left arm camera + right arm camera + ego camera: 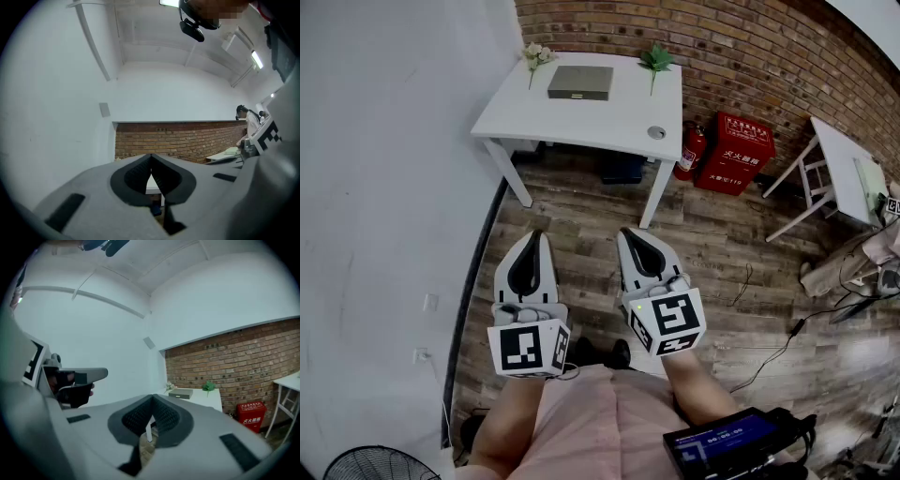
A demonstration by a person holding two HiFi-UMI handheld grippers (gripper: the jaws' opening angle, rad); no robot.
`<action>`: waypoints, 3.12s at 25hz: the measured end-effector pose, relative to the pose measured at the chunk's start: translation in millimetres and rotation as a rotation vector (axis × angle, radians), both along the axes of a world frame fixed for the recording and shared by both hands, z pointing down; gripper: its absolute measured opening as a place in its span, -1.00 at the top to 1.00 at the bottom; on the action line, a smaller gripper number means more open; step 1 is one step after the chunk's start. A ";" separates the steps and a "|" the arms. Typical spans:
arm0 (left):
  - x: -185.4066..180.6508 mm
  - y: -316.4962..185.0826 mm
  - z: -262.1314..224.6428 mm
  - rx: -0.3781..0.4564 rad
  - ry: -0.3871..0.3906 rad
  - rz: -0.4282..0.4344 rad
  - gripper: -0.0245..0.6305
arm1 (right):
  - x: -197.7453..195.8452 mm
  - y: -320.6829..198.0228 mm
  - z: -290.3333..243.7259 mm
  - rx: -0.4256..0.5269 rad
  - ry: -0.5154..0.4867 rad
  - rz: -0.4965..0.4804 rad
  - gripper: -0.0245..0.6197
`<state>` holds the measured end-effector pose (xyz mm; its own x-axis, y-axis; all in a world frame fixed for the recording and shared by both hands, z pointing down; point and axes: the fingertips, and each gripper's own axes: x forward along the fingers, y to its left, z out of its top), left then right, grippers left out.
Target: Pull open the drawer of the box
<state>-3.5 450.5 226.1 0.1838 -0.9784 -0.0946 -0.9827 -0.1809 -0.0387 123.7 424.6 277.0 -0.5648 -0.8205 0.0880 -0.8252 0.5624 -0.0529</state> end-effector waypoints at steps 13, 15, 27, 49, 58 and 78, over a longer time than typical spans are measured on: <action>2.3 2.6 2.9 -0.005 0.033 0.005 0.67 | -2.5 2.9 -0.8 -0.012 -0.069 -0.038 0.47; 5.4 4.3 2.9 0.000 0.048 0.013 0.44 | -1.7 3.7 0.0 -0.013 -0.073 -0.049 0.43; -5.0 -4.4 23.6 -0.026 0.045 -0.052 0.44 | 3.7 -19.8 21.3 -0.031 -0.047 -0.039 0.48; -114.8 -264.1 21.4 -0.012 0.053 0.058 0.48 | -108.2 -262.9 20.3 -0.021 -0.043 0.052 0.55; -115.7 -321.9 20.1 -0.018 0.042 0.133 0.53 | -109.8 -313.0 13.6 -0.010 -0.052 0.124 0.57; -97.2 -475.6 70.9 -0.128 -0.002 0.179 0.55 | -90.3 -463.6 70.6 -0.130 -0.096 0.178 0.59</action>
